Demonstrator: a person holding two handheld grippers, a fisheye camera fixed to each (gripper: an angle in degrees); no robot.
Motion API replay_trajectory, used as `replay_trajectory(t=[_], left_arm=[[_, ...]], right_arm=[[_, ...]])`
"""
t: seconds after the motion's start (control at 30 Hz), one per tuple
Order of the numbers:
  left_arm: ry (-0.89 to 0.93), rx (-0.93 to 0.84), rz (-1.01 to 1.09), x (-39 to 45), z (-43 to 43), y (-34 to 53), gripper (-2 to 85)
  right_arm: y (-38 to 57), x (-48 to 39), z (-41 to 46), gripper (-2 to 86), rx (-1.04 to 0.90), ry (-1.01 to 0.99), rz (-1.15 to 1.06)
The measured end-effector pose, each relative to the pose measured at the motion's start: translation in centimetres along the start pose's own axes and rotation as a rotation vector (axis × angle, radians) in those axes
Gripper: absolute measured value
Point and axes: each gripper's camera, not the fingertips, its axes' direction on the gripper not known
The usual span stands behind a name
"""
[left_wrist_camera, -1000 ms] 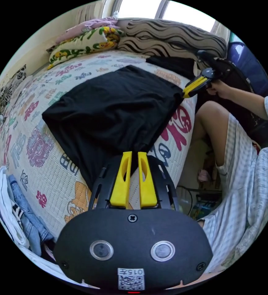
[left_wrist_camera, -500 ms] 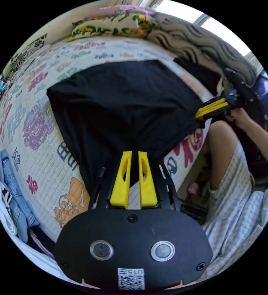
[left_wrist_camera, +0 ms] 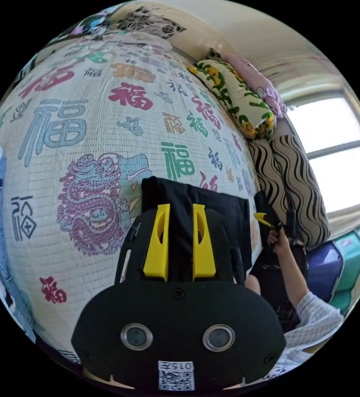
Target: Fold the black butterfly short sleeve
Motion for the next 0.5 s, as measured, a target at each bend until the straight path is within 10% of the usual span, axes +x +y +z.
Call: replay_trajectory(t=[0.27,0.5], left_arm=[[0.084,0.004,-0.033,-4.9,3.2,-4.1,0.3],[0.140,0.063,-0.057,-9.6,3.2,-4.5,-0.4]], right_arm=[[-4.3,2.9,2.0,0.5,0.048,-0.221,0.136],[-4.9,2.0,2.2,-0.5,0.042,-0.026,0.115]])
